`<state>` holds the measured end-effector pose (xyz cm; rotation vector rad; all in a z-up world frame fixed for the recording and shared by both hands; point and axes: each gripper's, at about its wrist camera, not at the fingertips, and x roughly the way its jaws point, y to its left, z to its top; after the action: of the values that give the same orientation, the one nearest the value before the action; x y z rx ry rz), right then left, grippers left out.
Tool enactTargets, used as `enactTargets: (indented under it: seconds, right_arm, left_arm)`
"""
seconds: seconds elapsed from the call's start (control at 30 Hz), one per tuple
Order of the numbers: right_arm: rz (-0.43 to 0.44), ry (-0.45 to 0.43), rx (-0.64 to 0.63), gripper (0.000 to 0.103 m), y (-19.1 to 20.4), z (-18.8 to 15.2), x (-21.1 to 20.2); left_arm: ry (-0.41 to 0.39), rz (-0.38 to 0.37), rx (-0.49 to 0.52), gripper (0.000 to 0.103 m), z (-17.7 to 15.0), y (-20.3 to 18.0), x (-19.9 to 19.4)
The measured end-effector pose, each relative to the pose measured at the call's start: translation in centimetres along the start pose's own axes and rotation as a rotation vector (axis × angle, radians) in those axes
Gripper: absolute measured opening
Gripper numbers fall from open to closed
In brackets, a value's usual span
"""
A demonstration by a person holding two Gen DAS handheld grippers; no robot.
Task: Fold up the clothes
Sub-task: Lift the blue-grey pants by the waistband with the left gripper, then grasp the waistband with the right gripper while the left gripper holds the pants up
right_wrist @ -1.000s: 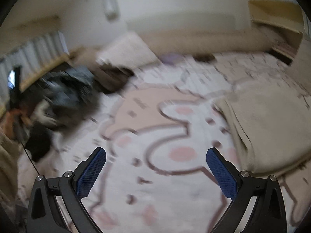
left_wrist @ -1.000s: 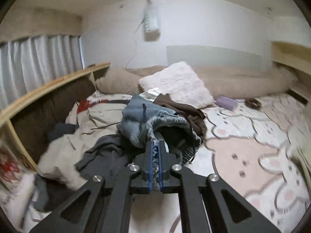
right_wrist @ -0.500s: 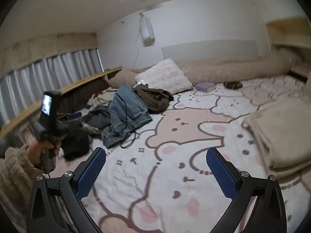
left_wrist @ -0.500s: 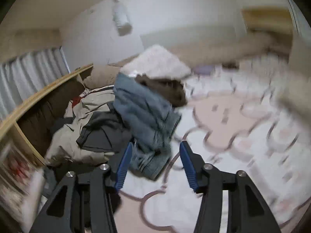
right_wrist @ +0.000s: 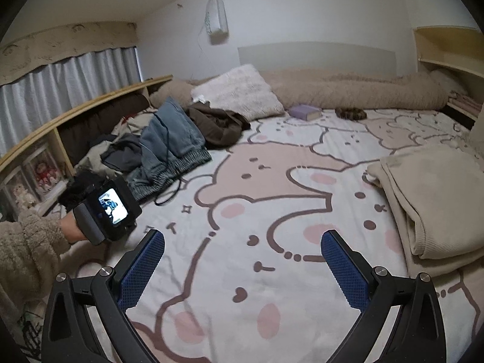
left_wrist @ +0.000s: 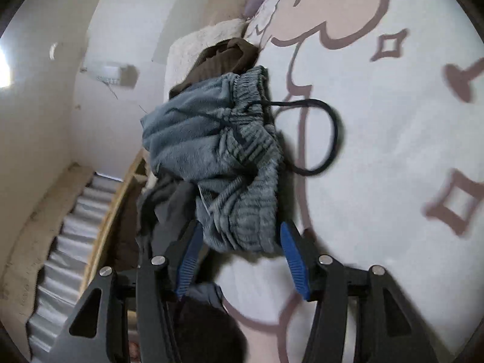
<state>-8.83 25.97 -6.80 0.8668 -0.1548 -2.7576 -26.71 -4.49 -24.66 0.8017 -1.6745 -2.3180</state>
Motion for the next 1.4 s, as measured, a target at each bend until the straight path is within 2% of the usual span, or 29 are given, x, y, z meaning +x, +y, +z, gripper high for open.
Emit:
enactTargets:
  seconds: [0.17,0.27,0.33,0.4,0.5,0.57,0.6,0.7,0.8,0.97,1.1,1.23,1.33,1.4]
  right_arm:
    - [-0.009,0.037,0.014,0.103,-0.5,-0.1,1.7]
    - [-0.010,0.058,0.018,0.103,-0.5,-0.2,2.5]
    - [-0.010,0.072,0.021,0.103,-0.5,-0.3,2.9]
    - [-0.009,0.082,0.021,0.103,-0.4,-0.3,3.1]
    - [-0.003,0.092,0.021,0.103,-0.3,-0.3,3.2]
    - [0.015,0.114,0.040,0.103,-0.5,-0.3,3.4]
    - [0.030,0.130,0.055,0.103,-0.7,-0.2,3.6]
    - [0.126,0.139,0.133,0.103,-1.4,-0.2,3.6]
    - [0.191,0.065,0.211,0.103,-1.8,0.3,2.3]
    - [0.175,-0.123,0.177,0.103,-0.7,2.3,-1.5]
    - [0.174,-0.235,0.129,0.103,0.5,3.6,-4.6]
    - [0.125,-0.364,0.037,0.103,2.4,3.3,-7.9]
    - [0.077,-0.451,-0.046,0.103,3.9,2.6,-10.1]
    - [0.052,-0.433,-0.143,0.103,5.5,1.8,-10.7]
  left_arm:
    - [0.008,0.023,-0.004,0.055,0.9,0.5,2.9]
    - [0.030,-0.023,-0.044,0.055,1.3,1.2,4.9]
    - [0.083,-0.110,-0.149,0.040,1.2,2.7,6.0]
    - [0.133,-0.201,-0.264,0.034,1.0,4.3,6.9]
    - [0.130,-0.312,-0.489,0.028,0.4,7.7,6.6]
    - [0.061,-0.362,-0.682,0.027,-0.1,11.2,5.0]
    - [0.027,-0.373,-0.747,0.026,-0.1,12.7,4.1]
    - [-0.073,-0.383,-0.884,0.024,0.3,17.2,1.5]
    - [-0.179,-0.376,-0.981,0.024,1.1,22.3,-1.3]
    - [-0.346,-0.342,-1.058,0.023,2.9,30.4,-7.6]
    - [-0.505,-0.318,-1.072,0.023,3.8,35.8,-15.0]
    - [-0.644,-0.337,-1.098,0.023,3.5,40.8,-22.5]
    - [-0.657,-0.401,-1.144,0.023,2.9,43.8,-26.1]
    - [-0.651,-0.468,-1.184,0.023,2.2,45.1,-27.8]
